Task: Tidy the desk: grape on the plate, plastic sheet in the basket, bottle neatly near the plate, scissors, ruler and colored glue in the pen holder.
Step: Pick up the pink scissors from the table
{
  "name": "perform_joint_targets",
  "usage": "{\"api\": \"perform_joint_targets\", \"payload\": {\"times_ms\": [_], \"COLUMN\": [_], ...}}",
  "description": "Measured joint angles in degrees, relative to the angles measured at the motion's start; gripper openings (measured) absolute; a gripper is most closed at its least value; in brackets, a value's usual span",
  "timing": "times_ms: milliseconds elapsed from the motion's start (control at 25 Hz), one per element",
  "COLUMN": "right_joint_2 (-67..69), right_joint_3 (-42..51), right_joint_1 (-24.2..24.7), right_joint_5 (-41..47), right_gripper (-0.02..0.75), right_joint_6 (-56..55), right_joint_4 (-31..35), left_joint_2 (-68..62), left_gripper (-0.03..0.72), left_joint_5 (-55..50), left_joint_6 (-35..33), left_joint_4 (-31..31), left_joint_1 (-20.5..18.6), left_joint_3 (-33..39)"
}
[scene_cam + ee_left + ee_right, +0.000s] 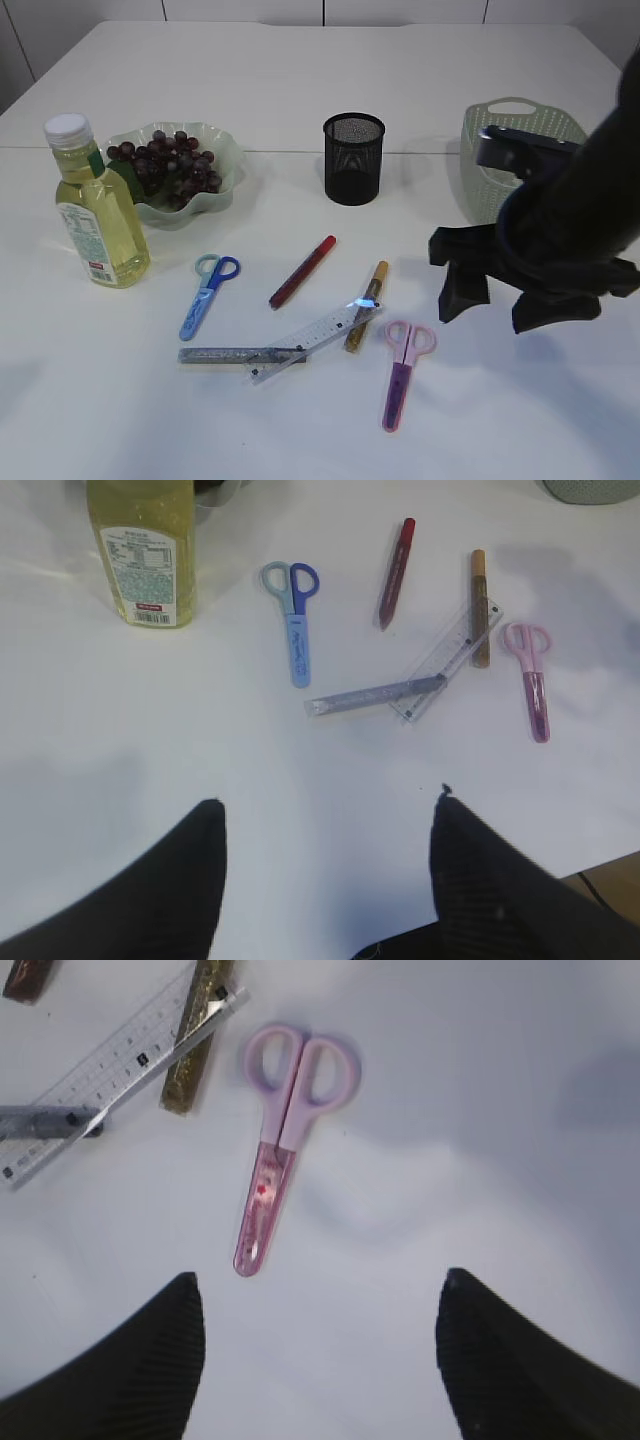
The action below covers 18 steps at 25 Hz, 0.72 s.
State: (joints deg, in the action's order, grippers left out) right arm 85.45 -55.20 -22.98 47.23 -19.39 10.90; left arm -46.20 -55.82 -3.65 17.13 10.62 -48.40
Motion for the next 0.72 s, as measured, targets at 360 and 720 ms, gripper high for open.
{"api": "perform_joint_targets", "payload": {"times_ms": [360,720], "right_joint_2": [16.48,22.86], "right_joint_3": [-8.62,-10.73], "right_joint_1": [-3.49,-3.51], "right_joint_5": [2.55,2.81], "right_gripper": [0.562,0.527], "right_joint_6": [-10.77,-16.53], "right_joint_4": [-3.73,-3.08], "left_joint_2": [0.0,0.0], "left_gripper": [0.469,0.469], "left_joint_5": [-0.62,-0.6], "left_joint_6": [0.0,0.0], "left_joint_4": [0.05,0.05], "left_joint_1": [0.0,0.0], "left_joint_3": [0.0,-0.09]}}
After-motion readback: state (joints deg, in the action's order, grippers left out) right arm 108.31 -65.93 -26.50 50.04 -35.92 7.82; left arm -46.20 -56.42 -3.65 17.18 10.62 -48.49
